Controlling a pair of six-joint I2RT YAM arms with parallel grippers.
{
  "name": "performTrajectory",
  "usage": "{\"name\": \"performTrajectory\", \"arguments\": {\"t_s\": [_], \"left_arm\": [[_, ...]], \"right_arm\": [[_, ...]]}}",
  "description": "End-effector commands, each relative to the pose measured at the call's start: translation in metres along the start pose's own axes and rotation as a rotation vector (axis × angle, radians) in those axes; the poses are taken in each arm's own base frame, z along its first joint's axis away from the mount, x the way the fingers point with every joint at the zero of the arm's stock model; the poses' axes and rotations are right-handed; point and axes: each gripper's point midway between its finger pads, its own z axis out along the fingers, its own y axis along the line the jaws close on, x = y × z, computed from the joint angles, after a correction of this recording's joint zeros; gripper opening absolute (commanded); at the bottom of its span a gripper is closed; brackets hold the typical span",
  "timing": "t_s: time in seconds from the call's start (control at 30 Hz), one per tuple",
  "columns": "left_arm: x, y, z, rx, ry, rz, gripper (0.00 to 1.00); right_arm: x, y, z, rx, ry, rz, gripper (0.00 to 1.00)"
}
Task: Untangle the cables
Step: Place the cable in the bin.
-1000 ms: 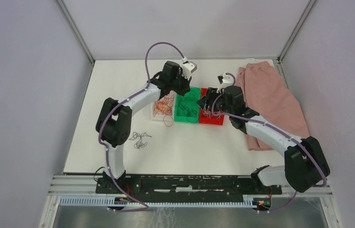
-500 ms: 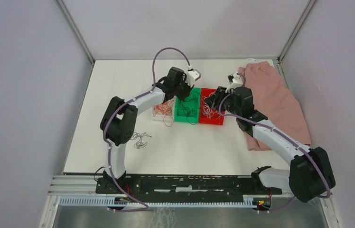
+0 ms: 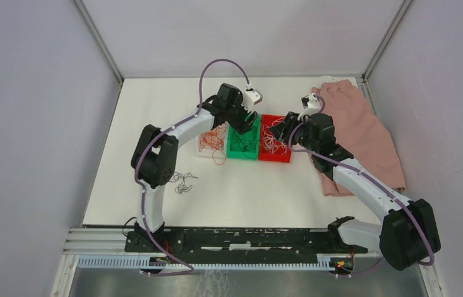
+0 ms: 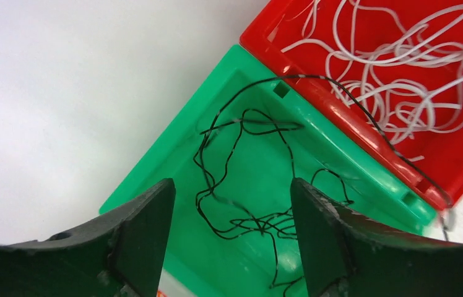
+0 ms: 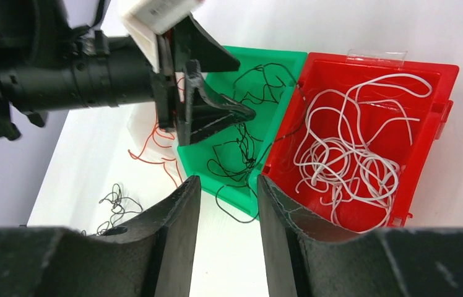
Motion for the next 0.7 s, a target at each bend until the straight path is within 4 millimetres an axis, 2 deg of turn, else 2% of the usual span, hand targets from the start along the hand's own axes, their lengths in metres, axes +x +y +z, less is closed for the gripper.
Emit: {"name": "performTrajectory", "arguments": {"t_s": [0.0,0.2,0.4,0.53,0.67], "left_arm": [[-0.047,0.005,-0.047,0.061,-0.093,0.039,0.78],[-0.047,-0.007,-0.073,0.138,-0.08,0.063,0.81],[-0.068,-0.013,-0.107,0.201,-0.126,0.028,0.82],[-0.079,0.0,-0.138,0.189,-0.136,-0.04,0.85],[-0.073,0.02,-0.176,0.178,-0.139,-0.121,0.88]], "right_arm": [[-0.017,0.011,-0.005,-0.028,-0.035,-0.004,0.45],[0.007,0.004,0.005,-0.017,0.067,0.015,0.44],[0.031,0.006,0.024,-0.052,0.134,0.041,0.45],[0.045,0.01,0.044,-0.053,0.183,0.02,0.46],[0.059,0.017,0.063,-0.043,0.229,-0.032,0.47]]}}
